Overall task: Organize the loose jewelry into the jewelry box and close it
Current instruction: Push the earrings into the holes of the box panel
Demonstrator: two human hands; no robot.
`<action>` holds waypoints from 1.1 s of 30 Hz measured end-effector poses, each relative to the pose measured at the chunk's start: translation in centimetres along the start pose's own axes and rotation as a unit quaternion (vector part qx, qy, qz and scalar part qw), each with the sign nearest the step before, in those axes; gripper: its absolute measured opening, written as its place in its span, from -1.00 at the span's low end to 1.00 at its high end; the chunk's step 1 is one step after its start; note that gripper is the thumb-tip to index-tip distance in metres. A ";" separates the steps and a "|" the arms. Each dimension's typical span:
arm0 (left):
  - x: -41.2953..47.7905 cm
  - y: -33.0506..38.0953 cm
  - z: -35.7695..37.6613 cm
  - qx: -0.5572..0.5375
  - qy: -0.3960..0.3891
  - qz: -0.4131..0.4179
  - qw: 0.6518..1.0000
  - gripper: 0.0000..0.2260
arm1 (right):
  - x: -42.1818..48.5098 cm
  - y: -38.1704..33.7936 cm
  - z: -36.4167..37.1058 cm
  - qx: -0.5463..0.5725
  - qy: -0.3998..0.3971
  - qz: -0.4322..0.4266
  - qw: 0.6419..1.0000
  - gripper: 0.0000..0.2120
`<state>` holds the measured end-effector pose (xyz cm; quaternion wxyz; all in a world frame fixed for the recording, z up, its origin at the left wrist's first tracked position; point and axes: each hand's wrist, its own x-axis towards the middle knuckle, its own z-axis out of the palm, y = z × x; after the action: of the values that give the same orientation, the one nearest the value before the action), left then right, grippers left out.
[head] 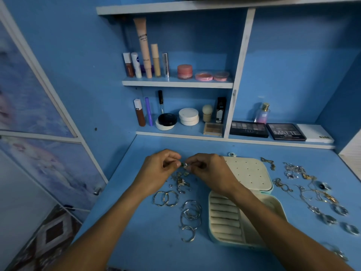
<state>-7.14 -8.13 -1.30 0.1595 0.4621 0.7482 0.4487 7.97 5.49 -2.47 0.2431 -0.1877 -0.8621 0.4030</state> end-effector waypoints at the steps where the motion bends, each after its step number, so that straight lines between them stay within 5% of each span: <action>1: 0.1 -0.5 -0.5 0.016 0.013 0.000 1.000 -0.89 | 0.0 0.1 0.1 -0.007 -0.001 -0.002 1.000 -0.86; 4: 0.4 -2.5 -2.2 0.094 0.040 -0.001 0.995 -0.92 | 0.0 0.2 0.3 -0.019 -0.003 -0.009 1.000 -0.84; 18: 1.4 -2.7 -2.0 0.307 -0.061 0.045 0.949 -0.88 | 0.2 0.3 0.9 -0.059 -0.009 -0.008 0.998 -0.90; 33: 1.8 -0.9 -1.1 0.280 -0.043 0.061 0.957 -0.85 | -0.2 0.0 -0.1 0.011 -0.015 0.020 1.000 -0.85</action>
<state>-9.28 -7.33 -1.08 0.0283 0.5515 0.8068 0.2098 8.17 5.43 -2.44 0.2242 -0.1958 -0.8572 0.4203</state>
